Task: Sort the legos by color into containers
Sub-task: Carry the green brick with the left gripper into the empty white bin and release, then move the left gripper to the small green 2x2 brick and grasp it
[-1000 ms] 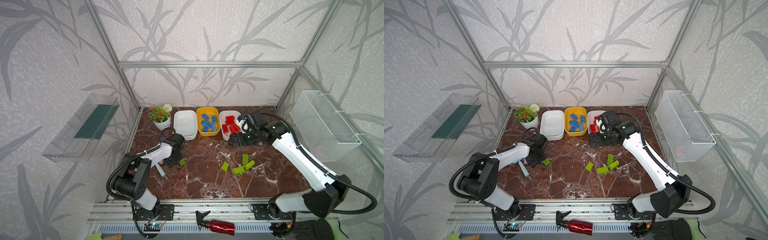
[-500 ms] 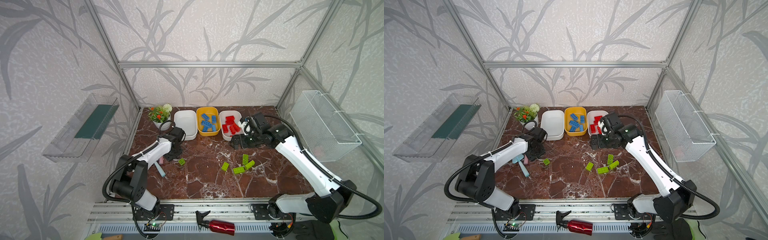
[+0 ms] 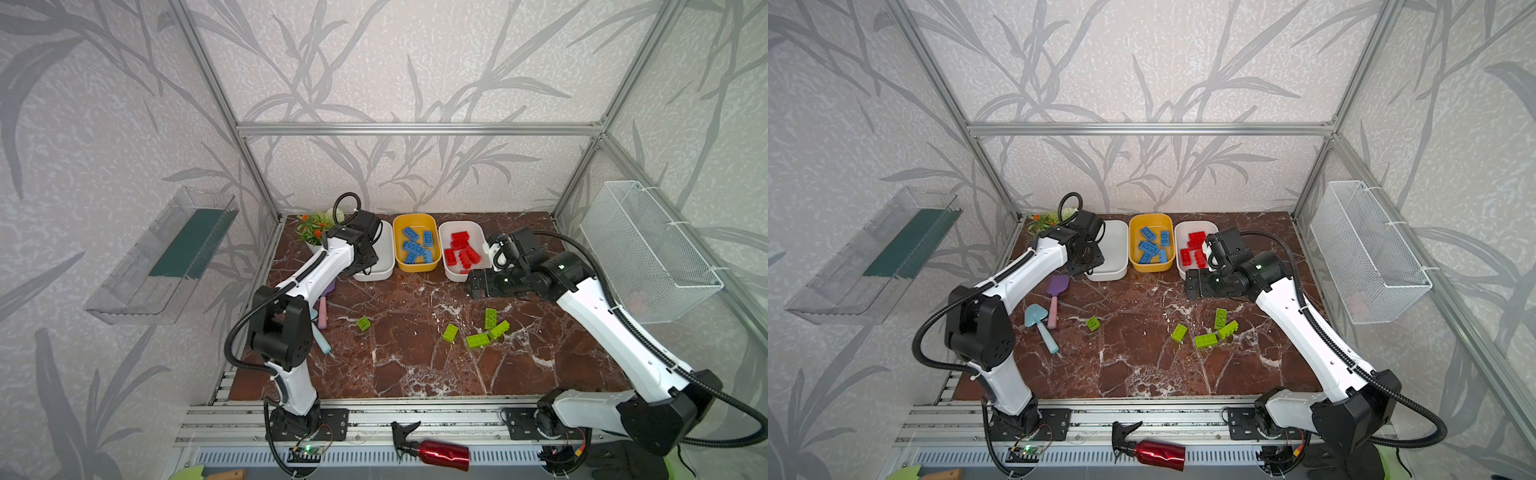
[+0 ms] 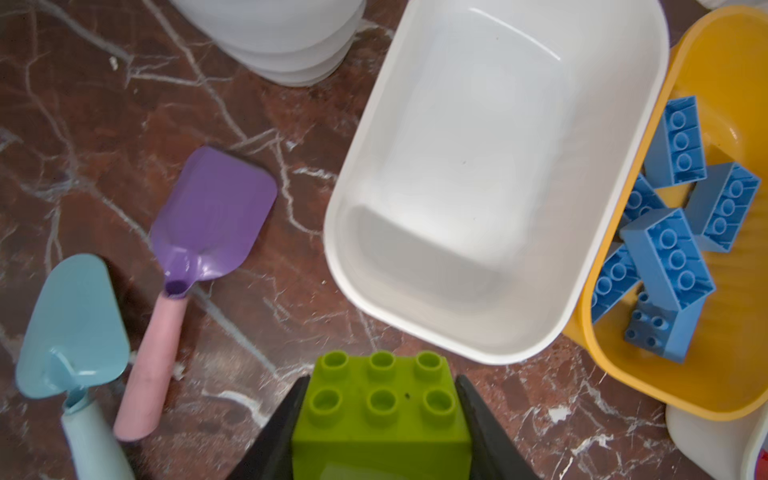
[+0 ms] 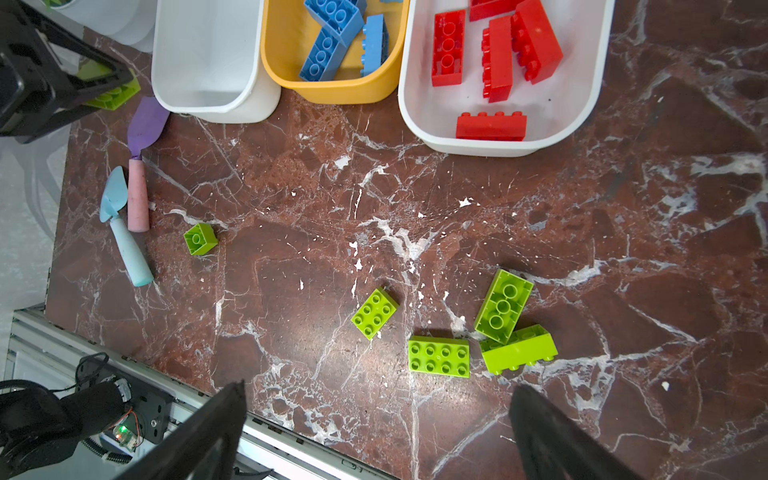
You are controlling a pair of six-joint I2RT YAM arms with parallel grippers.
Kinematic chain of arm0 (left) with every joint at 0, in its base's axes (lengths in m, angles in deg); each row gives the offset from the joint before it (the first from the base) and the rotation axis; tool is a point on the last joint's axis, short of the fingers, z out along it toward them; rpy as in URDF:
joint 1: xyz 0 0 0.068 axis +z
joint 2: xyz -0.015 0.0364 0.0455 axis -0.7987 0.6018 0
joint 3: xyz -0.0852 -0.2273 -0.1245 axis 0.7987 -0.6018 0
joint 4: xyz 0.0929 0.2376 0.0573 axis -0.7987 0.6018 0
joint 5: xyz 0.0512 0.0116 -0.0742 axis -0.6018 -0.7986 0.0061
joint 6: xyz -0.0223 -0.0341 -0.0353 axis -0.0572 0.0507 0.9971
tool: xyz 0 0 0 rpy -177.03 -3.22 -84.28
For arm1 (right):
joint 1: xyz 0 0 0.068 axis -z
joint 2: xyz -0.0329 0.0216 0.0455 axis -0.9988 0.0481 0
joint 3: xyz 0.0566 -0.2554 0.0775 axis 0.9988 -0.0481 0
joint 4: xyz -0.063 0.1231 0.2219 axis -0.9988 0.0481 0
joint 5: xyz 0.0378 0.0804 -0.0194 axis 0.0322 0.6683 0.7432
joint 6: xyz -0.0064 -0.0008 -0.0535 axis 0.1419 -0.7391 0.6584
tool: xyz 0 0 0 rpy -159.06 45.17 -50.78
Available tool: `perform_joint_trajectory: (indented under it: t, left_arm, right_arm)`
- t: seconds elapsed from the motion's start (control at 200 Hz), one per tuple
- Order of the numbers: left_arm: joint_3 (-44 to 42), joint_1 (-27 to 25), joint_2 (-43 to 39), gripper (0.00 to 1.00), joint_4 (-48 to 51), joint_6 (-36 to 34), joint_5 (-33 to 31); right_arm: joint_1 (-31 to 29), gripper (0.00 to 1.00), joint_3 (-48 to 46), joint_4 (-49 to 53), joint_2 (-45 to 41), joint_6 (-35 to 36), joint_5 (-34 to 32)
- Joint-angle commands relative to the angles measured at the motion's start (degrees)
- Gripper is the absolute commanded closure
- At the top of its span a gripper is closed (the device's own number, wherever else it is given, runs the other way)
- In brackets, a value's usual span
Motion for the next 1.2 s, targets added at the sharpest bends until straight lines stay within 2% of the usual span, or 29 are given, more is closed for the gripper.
perform_joint_trajectory:
  t: [0.0,0.285,0.425,0.51,0.56,0.6,0.675,0.8,0.915,1.2]
  left_arm:
    - [7.0,0.2,5.0,0.72,3.0,-4.4,-2.1]
    - [25.6,3.0,20.2,0.72,7.4,-8.5,-0.4]
    - [33.0,3.9,25.7,0.66,9.6,-9.5,1.9]
    - [37.2,4.1,28.3,0.55,11.0,-10.2,2.9]
    - [39.0,4.1,29.6,0.38,11.7,-10.4,3.7]
    - [40.2,4.1,30.3,0.28,12.3,-10.4,4.0]
    - [40.8,4.1,30.3,0.20,12.1,-10.2,4.9]
    - [38.3,4.1,27.6,0.19,11.0,-9.9,5.6]
    - [31.8,3.9,22.5,0.19,9.1,-9.2,5.8]
    - [-0.6,2.4,-0.2,0.19,0.7,-3.7,4.7]
  right_arm:
    - [0.5,0.01,-0.2,0.8,-1.5,-1.2,-2.2]
    - [1.3,0.01,0.8,2.5,-1.0,-3.2,-5.5]
    - [1.6,0.01,1.1,2.7,-0.4,-4.5,-6.3]
    - [1.7,0.01,1.5,3.1,-0.1,-5.2,-6.5]
    - [1.7,0.01,1.6,3.2,0.0,-5.5,-6.7]
    - [1.7,0.01,1.7,3.4,-0.1,-5.8,-6.8]
    - [1.7,0.01,1.6,3.7,-0.6,-6.2,-7.2]
    - [1.7,0.01,1.0,4.2,-1.8,-6.3,-7.4]
    - [1.7,0.01,0.3,4.4,-2.5,-5.7,-6.5]
    - [1.5,0.01,-1.9,4.4,-5.6,-3.7,-2.3]
